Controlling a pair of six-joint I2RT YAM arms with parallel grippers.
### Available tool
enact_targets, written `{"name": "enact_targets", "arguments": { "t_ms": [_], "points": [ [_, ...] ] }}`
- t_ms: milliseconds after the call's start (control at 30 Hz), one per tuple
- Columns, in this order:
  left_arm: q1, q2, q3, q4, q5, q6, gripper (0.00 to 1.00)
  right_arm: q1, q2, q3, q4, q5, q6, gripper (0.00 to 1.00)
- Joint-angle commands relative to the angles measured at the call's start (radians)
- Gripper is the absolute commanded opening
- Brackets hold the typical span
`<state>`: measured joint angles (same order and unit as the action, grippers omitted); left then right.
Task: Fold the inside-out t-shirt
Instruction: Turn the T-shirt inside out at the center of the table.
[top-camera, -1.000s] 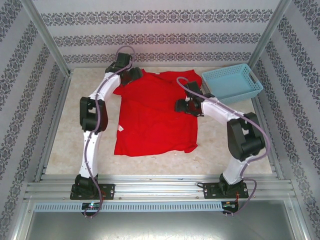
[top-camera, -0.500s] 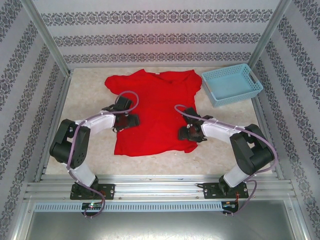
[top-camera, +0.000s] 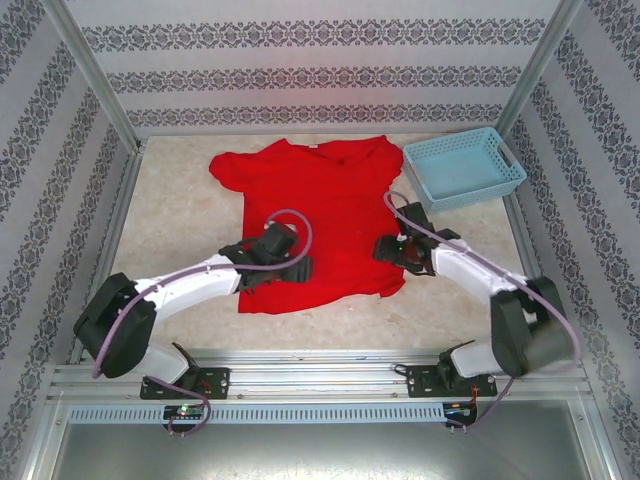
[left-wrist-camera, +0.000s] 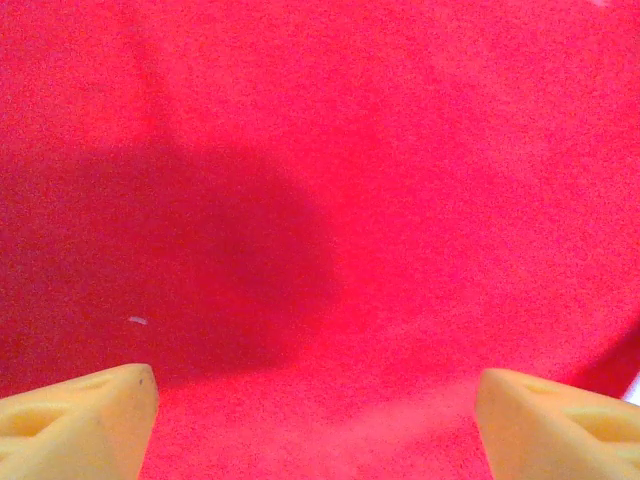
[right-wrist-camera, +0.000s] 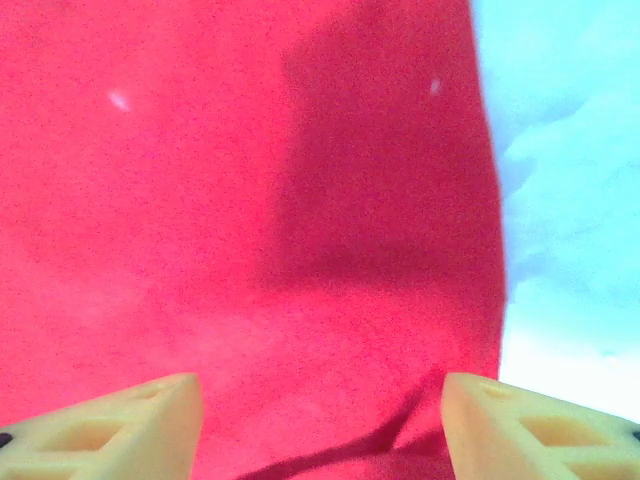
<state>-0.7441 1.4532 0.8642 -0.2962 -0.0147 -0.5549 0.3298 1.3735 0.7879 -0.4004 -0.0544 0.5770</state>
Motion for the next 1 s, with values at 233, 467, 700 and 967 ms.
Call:
{"name": "enact_targets", "arguments": {
  "t_ms": [233,467,700,967],
  "points": [
    [-0.316,0.225,0.177,-0.139,-0.108,0.313,0.8,0.019,-0.311,-0.112,-0.08,0.085,0.04,0.68],
    [-0.331,0.337,0.238,-0.176,-0.176,0.281,0.71,0.031,-0.375,-0.178,-0.083,0.08,0.061,0.68],
    [-0.324,0.411,0.27,-0.2,-0.214,0.232,0.58,0.031,-0.369,-0.199,-0.058,0.071,0.068,0.68],
    [-0.311,0.43,0.283,-0.203,-0.236,0.208,0.23,0.031,-0.371,-0.207,-0.052,0.069,0.063,0.69]
  ]
}}
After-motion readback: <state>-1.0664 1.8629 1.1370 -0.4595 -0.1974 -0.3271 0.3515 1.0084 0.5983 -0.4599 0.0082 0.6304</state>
